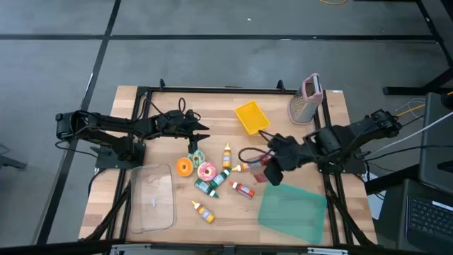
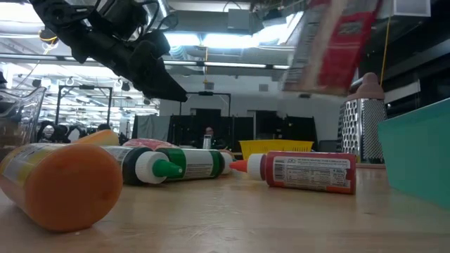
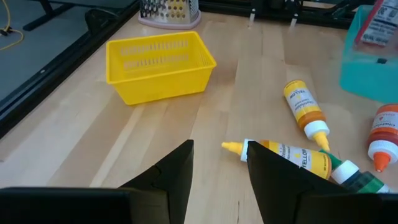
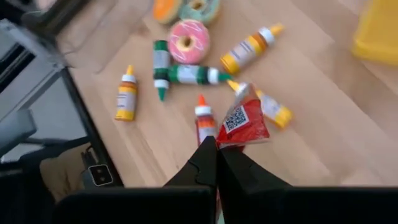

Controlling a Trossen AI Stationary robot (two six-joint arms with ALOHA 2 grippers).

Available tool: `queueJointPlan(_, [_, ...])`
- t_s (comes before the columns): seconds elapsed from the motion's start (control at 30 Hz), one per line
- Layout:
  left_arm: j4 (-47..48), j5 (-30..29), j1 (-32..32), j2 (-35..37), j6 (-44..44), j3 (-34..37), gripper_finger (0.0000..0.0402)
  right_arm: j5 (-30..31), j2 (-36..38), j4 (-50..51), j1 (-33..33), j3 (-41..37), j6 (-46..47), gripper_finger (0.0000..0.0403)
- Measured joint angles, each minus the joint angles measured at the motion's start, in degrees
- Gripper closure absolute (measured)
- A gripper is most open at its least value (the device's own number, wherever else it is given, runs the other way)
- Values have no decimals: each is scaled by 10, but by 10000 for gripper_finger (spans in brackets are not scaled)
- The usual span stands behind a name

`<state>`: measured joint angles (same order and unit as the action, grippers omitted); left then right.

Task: Pick & Place Food Item
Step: Put the popcorn bag into the green bin

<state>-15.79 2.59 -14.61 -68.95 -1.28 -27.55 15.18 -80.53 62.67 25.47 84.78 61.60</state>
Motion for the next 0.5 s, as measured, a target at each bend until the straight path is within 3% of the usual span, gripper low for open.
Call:
queueJointPlan(0.3, [0, 0, 0, 0, 0, 0, 256, 23, 0, 94, 128, 37, 205, 403])
queueJointPlan(0.5, [0, 0, 0, 0, 0, 0, 258, 4, 1, 103, 219, 39, 319, 403])
